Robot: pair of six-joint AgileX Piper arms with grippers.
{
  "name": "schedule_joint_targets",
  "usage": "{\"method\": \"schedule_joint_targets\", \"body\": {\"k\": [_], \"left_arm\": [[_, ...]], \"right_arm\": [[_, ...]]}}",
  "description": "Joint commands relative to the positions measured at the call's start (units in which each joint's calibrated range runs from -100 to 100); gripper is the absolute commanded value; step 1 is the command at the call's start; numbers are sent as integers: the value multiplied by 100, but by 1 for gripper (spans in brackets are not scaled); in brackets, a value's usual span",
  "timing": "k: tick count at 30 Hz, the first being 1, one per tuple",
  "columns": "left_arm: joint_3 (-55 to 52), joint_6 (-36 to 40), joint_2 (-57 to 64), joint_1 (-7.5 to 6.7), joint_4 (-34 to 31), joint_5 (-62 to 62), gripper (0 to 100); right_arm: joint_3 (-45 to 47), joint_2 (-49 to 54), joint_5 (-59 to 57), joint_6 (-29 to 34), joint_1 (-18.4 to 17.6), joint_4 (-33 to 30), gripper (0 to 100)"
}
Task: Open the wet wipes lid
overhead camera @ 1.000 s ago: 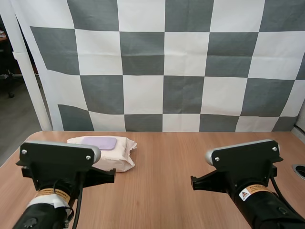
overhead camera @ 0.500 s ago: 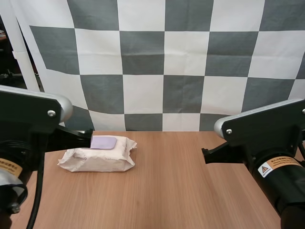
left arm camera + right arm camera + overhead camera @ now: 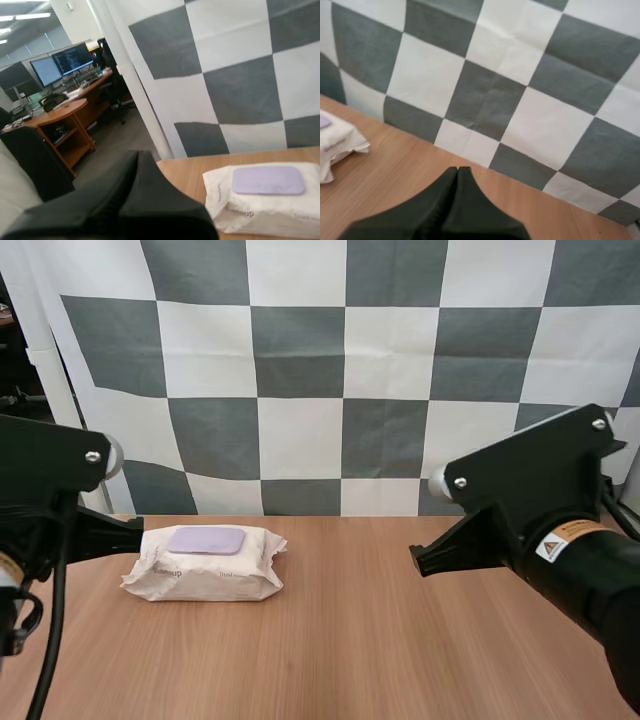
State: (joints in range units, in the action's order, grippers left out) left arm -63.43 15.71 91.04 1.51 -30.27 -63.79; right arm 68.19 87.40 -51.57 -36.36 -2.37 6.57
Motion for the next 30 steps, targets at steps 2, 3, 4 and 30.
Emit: {"method": "schedule_joint_targets", "body": {"k": [2, 3, 4, 30], "left_arm": [[2, -111, -735, 5, -41, -169, 0], [2, -122, -939, 5, -41, -169, 0], [2, -122, -1148, 5, -16, -147, 0], [2, -869, -3737, 1416, 1851, 2034, 0]], "right_arm": [[-326, -854, -925, -1095, -40, 761, 0], [-446, -1079, -1210, -1272, -40, 931, 0], [-541, -1305, -1463, -1399, -40, 1031, 0], [-1430, -2799, -2332, -2014, -40, 1370, 0]]}}
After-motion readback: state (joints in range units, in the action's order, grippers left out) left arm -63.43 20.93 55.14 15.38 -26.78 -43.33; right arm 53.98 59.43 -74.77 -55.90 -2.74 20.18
